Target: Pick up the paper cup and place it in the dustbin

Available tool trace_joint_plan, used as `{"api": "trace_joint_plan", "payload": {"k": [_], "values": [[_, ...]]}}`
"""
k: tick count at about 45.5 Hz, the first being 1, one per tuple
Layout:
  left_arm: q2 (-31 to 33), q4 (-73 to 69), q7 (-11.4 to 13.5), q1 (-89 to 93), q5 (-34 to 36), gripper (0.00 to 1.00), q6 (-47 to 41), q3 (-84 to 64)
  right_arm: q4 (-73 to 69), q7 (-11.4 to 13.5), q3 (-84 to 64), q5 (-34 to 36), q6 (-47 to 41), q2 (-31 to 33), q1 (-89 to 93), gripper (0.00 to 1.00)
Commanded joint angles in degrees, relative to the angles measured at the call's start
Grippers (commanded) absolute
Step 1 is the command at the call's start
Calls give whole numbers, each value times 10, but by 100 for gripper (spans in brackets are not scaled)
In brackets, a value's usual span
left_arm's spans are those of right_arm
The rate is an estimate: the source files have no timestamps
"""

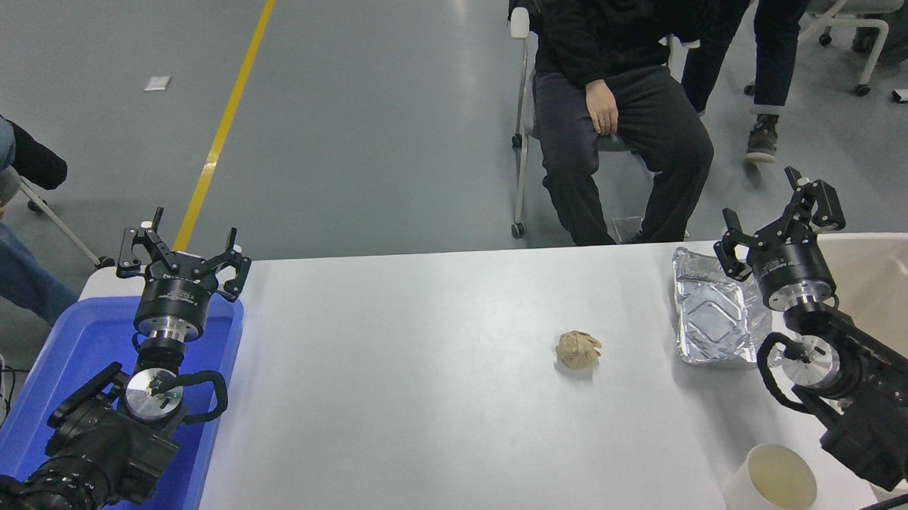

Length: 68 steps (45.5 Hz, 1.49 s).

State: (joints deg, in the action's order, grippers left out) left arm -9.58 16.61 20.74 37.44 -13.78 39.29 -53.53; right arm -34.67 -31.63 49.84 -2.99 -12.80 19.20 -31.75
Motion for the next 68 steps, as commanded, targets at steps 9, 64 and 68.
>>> {"api": "trace_joint_plan", "payload": {"k": [9,64,68], "values": [[0,-1,0,0,0,99,0,0,0,0,-2,-1,0,13,1,100],[0,0,-1,0,0,99,1,0,-138,2,-965,-33,-20,246,-429,100],[0,0,0,0,1,99,1,0,-141,2,-1030,-52,-62,245,-475,100]]}}
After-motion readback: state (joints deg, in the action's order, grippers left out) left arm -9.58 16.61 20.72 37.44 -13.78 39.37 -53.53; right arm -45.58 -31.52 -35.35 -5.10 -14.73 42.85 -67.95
